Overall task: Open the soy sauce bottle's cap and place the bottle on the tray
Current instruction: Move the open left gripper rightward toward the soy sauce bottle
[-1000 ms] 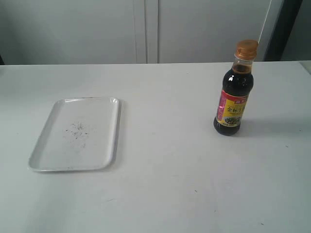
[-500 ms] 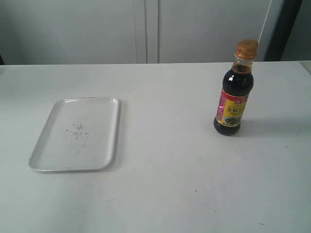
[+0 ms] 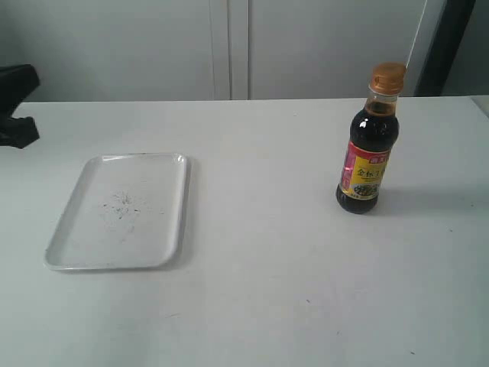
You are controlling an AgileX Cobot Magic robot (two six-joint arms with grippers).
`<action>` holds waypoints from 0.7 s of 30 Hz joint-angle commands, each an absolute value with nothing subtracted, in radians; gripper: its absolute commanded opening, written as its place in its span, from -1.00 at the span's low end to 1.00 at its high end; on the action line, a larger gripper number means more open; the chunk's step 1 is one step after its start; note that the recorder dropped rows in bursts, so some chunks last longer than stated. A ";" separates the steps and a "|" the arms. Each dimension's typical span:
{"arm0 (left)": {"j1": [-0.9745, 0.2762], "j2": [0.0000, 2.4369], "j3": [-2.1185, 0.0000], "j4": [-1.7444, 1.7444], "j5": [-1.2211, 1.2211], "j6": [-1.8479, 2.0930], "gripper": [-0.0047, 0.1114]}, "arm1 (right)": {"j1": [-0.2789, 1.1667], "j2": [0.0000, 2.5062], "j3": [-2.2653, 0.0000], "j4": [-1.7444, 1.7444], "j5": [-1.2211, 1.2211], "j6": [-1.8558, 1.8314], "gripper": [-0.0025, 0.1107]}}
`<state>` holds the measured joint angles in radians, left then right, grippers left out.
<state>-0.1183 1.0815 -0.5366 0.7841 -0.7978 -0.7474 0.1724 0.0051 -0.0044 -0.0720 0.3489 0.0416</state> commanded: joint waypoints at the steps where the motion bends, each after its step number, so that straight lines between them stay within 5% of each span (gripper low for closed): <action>1: -0.221 1.168 -0.596 0.801 -0.826 -0.716 -0.92 | 0.169 0.000 0.000 -0.075 0.347 0.041 -0.96; 21: -0.501 1.578 -0.904 0.817 -0.998 -0.684 -0.92 | 0.169 0.000 0.000 -0.075 0.347 0.041 -0.96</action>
